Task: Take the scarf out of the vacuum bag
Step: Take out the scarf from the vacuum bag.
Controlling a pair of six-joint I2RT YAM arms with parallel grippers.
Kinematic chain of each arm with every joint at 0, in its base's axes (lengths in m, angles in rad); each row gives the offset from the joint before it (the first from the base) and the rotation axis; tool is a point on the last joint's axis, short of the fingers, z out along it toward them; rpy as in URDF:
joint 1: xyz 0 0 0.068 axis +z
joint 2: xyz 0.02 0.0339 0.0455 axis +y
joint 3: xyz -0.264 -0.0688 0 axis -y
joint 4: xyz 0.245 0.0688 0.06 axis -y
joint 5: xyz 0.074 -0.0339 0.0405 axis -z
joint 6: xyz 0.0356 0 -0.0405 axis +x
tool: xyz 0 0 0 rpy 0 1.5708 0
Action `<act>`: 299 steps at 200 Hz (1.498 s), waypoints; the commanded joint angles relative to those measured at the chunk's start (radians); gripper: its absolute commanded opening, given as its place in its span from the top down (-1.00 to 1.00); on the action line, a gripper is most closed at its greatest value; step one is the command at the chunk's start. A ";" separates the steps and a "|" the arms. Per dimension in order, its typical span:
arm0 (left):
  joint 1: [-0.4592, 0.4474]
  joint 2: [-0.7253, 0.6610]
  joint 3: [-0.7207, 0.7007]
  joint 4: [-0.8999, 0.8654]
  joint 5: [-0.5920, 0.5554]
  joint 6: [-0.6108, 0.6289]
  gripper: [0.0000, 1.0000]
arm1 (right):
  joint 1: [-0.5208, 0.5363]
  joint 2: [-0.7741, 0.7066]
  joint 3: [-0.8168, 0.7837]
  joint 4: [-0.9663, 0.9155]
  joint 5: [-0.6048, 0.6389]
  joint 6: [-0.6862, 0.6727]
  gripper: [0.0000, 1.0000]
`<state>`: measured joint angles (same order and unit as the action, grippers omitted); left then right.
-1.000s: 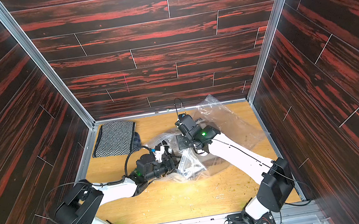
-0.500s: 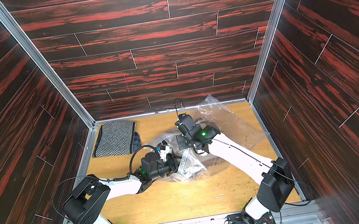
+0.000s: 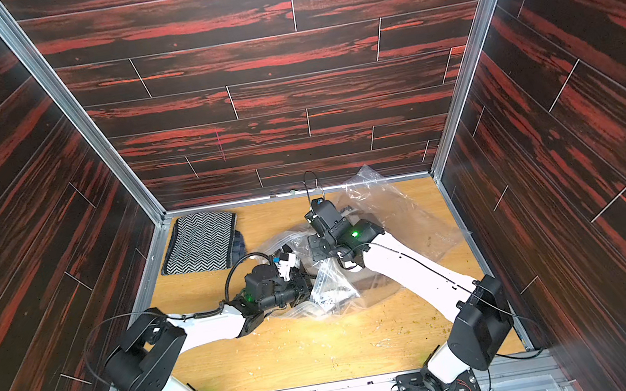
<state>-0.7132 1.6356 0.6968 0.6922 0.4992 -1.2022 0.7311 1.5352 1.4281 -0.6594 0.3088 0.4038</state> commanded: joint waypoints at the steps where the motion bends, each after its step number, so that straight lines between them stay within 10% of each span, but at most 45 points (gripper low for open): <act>1: -0.009 -0.075 0.042 -0.056 0.026 0.031 0.41 | -0.003 0.000 0.034 -0.023 0.032 -0.018 1.00; 50: -0.009 -0.078 0.057 -0.072 0.041 0.036 1.00 | -0.017 -0.003 0.041 -0.019 0.039 -0.022 1.00; 299: 0.143 -0.473 0.093 -0.684 -0.031 0.280 1.00 | -0.120 0.101 0.035 0.195 -0.166 -0.079 1.00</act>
<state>-0.5766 1.2423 0.7868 0.0963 0.4778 -0.9749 0.6228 1.6089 1.4445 -0.5049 0.1570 0.3210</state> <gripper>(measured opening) 0.081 0.045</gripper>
